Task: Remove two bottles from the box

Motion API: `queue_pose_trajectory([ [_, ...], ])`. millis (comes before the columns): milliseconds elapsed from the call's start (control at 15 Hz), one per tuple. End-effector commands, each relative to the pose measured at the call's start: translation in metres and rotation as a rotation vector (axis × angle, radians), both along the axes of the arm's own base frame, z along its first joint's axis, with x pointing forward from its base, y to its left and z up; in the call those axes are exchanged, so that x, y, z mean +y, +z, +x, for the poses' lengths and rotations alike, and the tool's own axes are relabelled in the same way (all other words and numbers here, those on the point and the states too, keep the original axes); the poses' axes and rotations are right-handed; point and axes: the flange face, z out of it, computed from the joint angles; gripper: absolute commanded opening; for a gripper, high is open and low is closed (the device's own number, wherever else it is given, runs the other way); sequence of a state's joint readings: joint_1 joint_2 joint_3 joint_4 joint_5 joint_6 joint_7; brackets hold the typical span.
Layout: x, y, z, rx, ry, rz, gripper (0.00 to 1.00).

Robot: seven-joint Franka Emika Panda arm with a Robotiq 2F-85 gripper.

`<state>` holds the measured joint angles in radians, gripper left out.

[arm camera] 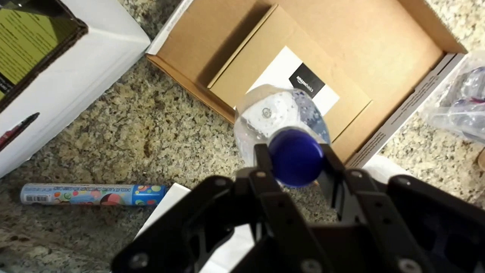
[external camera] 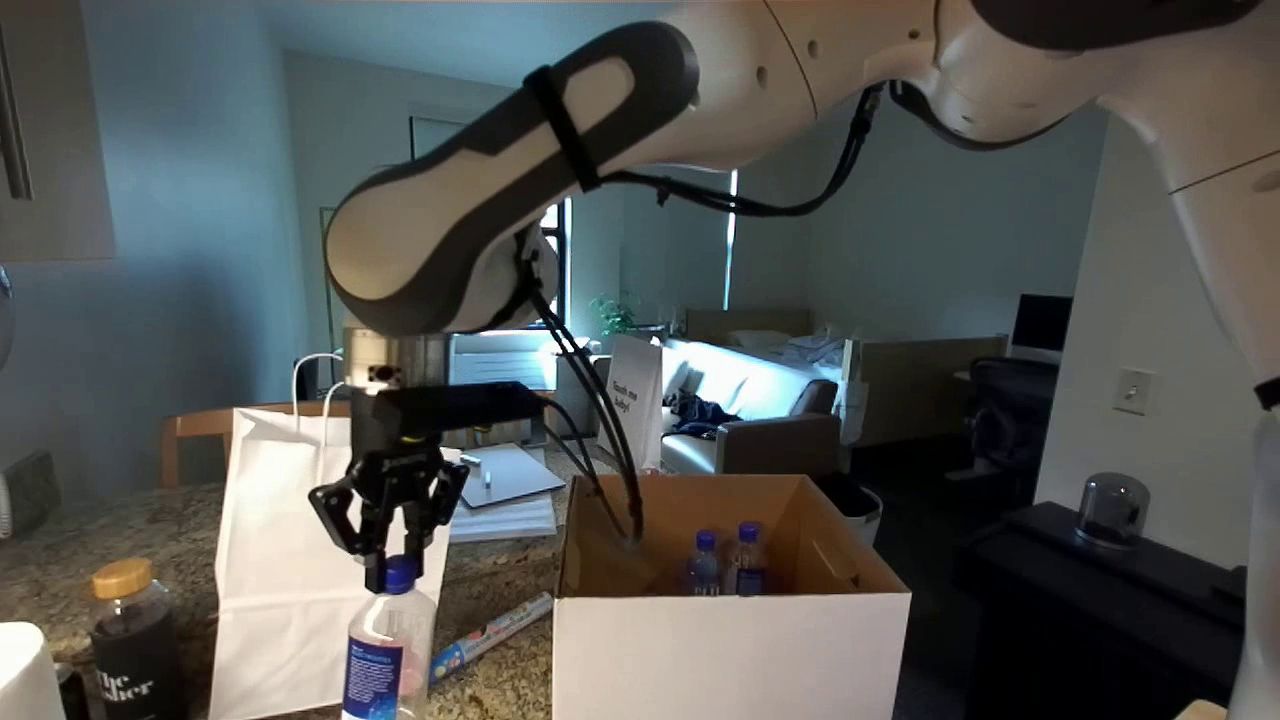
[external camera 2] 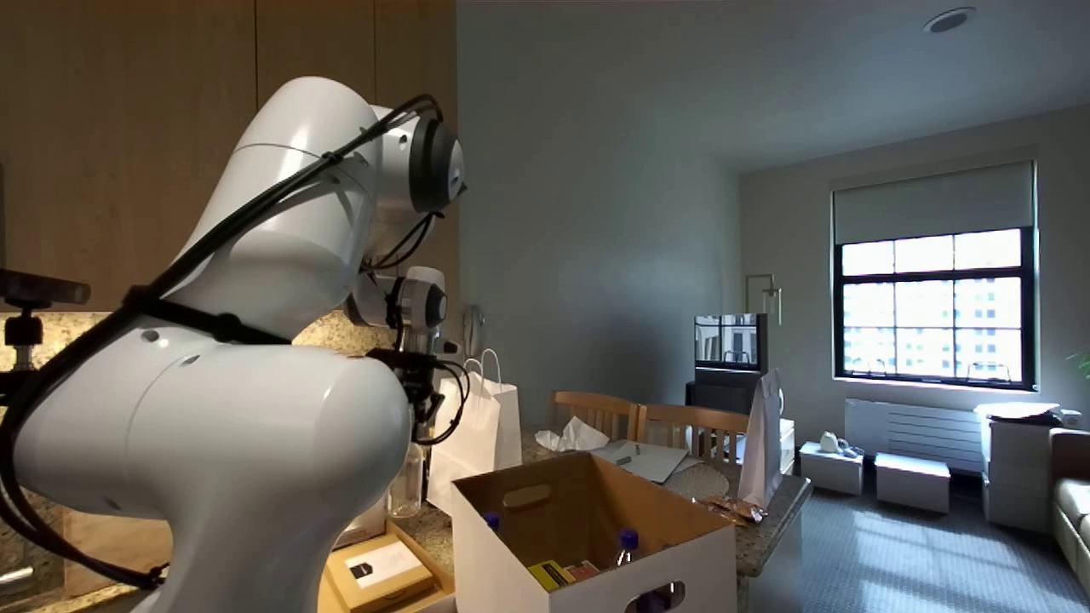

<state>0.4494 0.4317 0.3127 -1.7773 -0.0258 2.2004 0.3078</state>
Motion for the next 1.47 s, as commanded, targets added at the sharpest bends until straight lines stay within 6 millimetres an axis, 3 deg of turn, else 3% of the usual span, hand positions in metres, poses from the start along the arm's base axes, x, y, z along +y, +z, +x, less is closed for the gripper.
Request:
queue_pose_trajectory([
  [0, 0.003, -0.041, -0.002, -0.018, -0.048, -0.024, 0.14],
  [400, 0.015, -0.108, -0.015, 0.074, -0.074, -0.098, 0.14],
  [667, 0.024, -0.125, -0.022, 0.078, -0.051, -0.117, 0.14],
  [867, 0.027, -0.123, -0.023, 0.068, -0.048, -0.119, 0.16],
  [933, 0.027, -0.123, -0.024, 0.066, -0.046, -0.120, 0.59],
  [1067, 0.027, -0.121, -0.024, 0.059, -0.044, -0.124, 0.66],
  [1400, 0.026, -0.107, -0.032, 0.034, -0.067, -0.125, 0.97],
])
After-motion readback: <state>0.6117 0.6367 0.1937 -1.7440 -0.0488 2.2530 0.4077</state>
